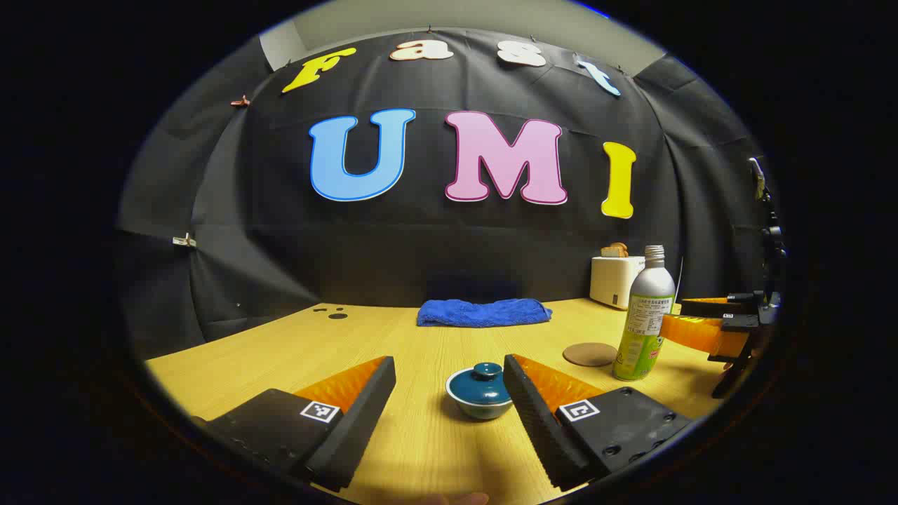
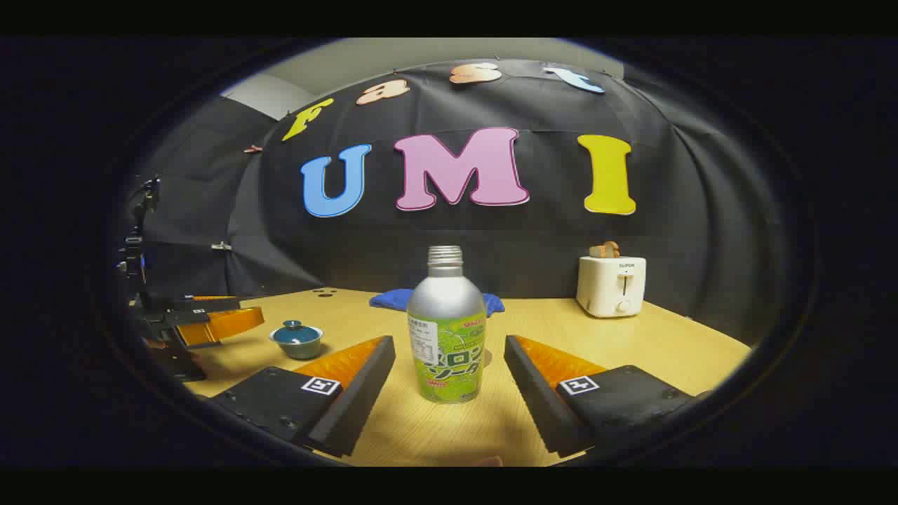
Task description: Open the teacup lid with one hand, grasp the water bottle and pour water into the teacup with the other hand; after pouring, place the water bottle on the coaster and then close the teacup lid.
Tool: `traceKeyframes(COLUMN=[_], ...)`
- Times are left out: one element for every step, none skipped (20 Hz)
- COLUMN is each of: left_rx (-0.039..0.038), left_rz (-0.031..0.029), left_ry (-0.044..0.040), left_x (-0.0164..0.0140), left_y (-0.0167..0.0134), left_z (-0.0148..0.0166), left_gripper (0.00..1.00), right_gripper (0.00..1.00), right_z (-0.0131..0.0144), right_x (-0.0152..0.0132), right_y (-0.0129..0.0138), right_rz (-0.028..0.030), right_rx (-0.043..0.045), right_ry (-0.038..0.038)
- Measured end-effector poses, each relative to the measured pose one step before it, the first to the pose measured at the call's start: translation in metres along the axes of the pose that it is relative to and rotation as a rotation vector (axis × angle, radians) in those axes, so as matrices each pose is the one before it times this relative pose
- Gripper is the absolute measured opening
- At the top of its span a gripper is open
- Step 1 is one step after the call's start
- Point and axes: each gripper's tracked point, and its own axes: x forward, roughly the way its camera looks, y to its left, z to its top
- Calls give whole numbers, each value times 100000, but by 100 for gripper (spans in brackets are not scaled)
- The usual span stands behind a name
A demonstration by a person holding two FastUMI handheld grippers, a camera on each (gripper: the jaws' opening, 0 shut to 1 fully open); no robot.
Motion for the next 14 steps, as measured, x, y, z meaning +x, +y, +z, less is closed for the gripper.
traceKeyframes(left_rx=[-9, -5, 5, -11, 31, 47, 34, -29, 24, 54, -15, 69, -19, 46], left_rz=[4, 10, -6, -43, -530, -1045, -1046, -413, -99, -53, -58, -53, -40, -58], left_ry=[-17, -17, -9, -15, -34, -92, -68, -12, -32, -11, -3, -30, 19, -29], left_x=[12, 7, 32, 0, 3, 35, 103, 37, 7, 68, -16, -43, 10, 6], left_y=[24, -2, -38, 19, -155, -145, -117, -1, 54, -6, 57, -23, 12, 33], left_z=[-97, 34, -48, 65, -82, 70, -71, 55, -70, 67, -39, 53, -71, -27], left_gripper=[98, 98, 98, 98, 98, 98, 98, 98, 97, 97, 98, 98, 98, 98], right_gripper=[97, 97, 97, 97, 97, 97, 97, 97, 97, 97, 97, 97, 97, 97], right_z=[53, 12, -10, -3, 5, -52, 2, 3, 13, 12, 10, -11, 10, -19], right_x=[29, -14, -21, 27, -3, -19, -12, 10, -1, 36, -14, 30, -18, 20], right_y=[-15, 87, -26, 1, -28, 21, 12, 22, -34, 23, -51, 19, -5, 15], right_rz=[8, 2, 1, -6, 1, -4, -5, 1, 1, 9, -7, 8, -5, 1], right_rx=[5, -4, 5, -11, 18, -21, 6, -13, 11, -16, 14, -23, 12, -17], right_ry=[2, -20, -1, -20, 18, -20, 5, -19, 14, -17, 8, -19, 21, -29])
